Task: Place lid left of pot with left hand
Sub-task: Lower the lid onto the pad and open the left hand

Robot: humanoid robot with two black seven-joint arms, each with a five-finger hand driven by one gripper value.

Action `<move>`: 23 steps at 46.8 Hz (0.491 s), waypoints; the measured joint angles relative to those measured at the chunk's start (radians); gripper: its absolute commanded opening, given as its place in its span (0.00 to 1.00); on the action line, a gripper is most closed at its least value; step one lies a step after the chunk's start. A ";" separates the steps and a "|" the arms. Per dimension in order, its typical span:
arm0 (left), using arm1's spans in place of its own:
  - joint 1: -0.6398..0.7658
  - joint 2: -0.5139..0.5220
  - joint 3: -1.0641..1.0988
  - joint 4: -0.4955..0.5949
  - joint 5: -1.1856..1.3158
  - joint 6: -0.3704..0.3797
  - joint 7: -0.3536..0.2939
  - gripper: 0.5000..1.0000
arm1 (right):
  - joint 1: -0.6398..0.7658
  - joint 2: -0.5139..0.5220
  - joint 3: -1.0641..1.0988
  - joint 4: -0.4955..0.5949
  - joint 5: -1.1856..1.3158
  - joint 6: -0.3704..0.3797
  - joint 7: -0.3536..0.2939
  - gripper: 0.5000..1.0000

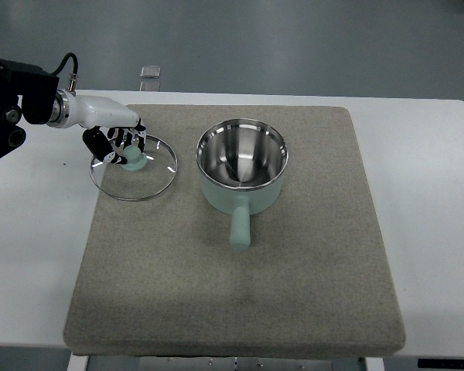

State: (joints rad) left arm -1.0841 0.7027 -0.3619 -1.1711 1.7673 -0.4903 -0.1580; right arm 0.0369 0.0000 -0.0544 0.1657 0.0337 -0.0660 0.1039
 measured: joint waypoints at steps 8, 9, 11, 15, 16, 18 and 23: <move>0.001 -0.008 0.000 0.001 -0.008 0.006 0.000 0.35 | 0.000 0.000 0.000 0.000 0.000 0.000 0.000 0.84; 0.001 -0.009 0.000 0.002 -0.008 0.009 0.000 0.40 | 0.000 0.000 0.000 0.000 0.000 0.000 0.000 0.84; 0.002 -0.011 -0.001 0.003 -0.010 0.021 0.000 0.52 | 0.000 0.000 0.000 0.000 0.000 0.000 0.000 0.85; 0.024 -0.014 -0.001 0.004 -0.011 0.066 0.000 0.79 | 0.000 0.000 0.000 0.000 0.000 0.000 -0.001 0.84; 0.028 -0.014 -0.001 0.004 -0.011 0.076 0.000 0.86 | 0.000 0.000 0.000 0.000 0.000 0.000 0.000 0.84; 0.035 -0.014 0.000 0.004 -0.011 0.096 0.000 0.92 | 0.000 0.000 0.000 0.000 0.000 0.000 -0.001 0.84; 0.043 -0.019 0.001 0.005 -0.010 0.109 0.000 0.94 | 0.000 0.000 0.000 0.000 0.000 0.000 -0.001 0.84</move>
State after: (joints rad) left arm -1.0406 0.6833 -0.3606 -1.1660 1.7569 -0.3810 -0.1579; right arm 0.0368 0.0000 -0.0545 0.1657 0.0337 -0.0660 0.1032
